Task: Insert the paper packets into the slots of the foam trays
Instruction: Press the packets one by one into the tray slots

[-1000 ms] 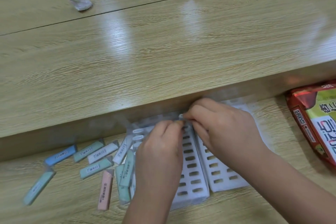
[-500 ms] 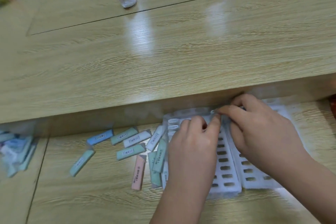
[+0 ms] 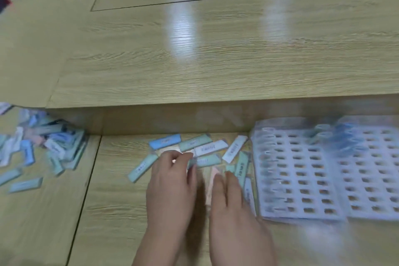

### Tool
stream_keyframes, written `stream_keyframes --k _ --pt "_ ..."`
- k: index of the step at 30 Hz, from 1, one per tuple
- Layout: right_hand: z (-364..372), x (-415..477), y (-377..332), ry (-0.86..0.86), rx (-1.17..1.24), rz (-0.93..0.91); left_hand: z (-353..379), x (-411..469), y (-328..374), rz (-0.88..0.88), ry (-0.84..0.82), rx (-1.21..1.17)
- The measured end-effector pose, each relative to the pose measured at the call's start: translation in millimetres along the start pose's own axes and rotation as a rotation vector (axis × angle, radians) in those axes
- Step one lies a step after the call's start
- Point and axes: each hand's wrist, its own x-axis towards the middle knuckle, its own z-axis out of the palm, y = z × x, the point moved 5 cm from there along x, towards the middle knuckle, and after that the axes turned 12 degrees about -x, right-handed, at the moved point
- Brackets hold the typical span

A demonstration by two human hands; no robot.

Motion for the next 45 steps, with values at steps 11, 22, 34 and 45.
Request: stream_keyframes --k 11,22,34,45 --pt "32.4 11.6 2.6 -0.058 0.008 -0.004 -4.1 9.7 -24.5 -0.009 -0.036 0.022" --pt "31.3 24.9 3.9 -0.033 -0.062 -0.095 -24.1 3.5 -63.7 -0.219 -0.059 -0.316" --pt "-30.1 30.1 21.9 -0.031 0.261 -0.098 -33.3 0.8 -23.1 -0.262 0.033 -0.831" --pt "-60.2 38.3 46.7 0.107 0.542 -0.244 -26.0 11.2 22.7 -0.225 0.114 -0.85"
